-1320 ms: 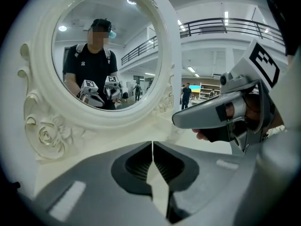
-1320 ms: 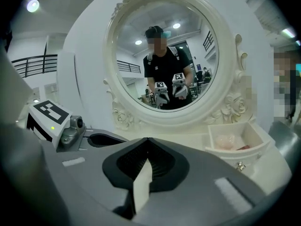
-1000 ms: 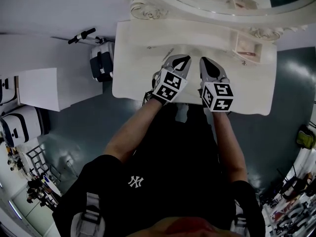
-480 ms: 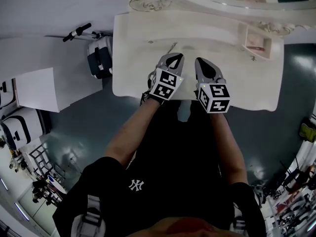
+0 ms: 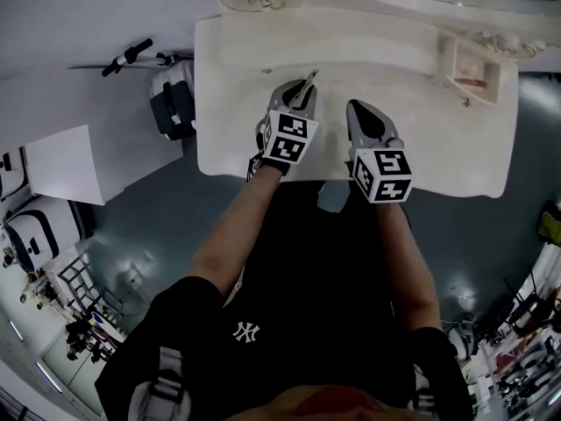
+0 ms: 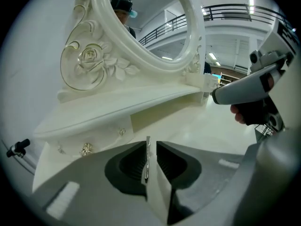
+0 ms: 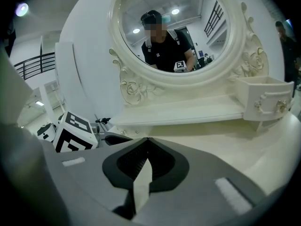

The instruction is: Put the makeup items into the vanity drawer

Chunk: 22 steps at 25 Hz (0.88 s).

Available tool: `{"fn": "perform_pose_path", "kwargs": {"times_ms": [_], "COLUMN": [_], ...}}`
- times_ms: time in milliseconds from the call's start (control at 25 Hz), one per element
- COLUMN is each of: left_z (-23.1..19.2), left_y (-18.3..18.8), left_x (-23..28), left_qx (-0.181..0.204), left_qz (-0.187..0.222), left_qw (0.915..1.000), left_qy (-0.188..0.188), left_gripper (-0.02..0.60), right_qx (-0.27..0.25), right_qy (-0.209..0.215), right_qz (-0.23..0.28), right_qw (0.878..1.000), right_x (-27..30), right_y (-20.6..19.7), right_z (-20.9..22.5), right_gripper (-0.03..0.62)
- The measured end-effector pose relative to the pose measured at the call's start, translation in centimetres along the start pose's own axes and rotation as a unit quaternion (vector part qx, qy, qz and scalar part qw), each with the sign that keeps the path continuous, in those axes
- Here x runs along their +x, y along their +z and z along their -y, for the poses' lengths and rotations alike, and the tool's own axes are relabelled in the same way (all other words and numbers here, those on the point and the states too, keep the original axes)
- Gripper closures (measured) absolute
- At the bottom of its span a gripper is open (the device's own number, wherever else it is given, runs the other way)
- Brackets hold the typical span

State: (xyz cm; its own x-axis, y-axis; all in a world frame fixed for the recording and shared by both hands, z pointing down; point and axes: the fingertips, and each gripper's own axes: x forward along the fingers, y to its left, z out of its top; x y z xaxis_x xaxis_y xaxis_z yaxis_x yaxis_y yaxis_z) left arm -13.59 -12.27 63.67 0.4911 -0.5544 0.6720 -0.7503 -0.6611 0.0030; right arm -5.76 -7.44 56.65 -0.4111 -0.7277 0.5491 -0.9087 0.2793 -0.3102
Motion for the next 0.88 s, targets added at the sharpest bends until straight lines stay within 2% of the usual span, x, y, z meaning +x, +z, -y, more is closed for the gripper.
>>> {"fn": "perform_pose_path", "kwargs": {"times_ms": [520, 600, 880], "left_z": [-0.5, -0.3, 0.0], "left_y": [-1.8, -1.8, -1.7], "left_x": [2.3, 2.3, 2.0], "left_qx": [0.024, 0.028, 0.026], "left_qz": [-0.041, -0.042, -0.036], "left_qw": [0.9989, 0.9987, 0.999], "left_qy": [0.001, 0.003, 0.003], "left_gripper": [0.529, 0.548, 0.551], "right_qx": [0.0, 0.002, 0.011], "right_qy": [-0.008, -0.011, -0.021], "right_qz": [0.009, 0.009, 0.011], "right_qw": [1.0, 1.0, 1.0], "right_x": [1.2, 1.1, 0.3], "right_y": [0.2, 0.3, 0.2], "right_z": [1.1, 1.3, 2.2], "right_gripper": [0.569, 0.569, 0.569]}}
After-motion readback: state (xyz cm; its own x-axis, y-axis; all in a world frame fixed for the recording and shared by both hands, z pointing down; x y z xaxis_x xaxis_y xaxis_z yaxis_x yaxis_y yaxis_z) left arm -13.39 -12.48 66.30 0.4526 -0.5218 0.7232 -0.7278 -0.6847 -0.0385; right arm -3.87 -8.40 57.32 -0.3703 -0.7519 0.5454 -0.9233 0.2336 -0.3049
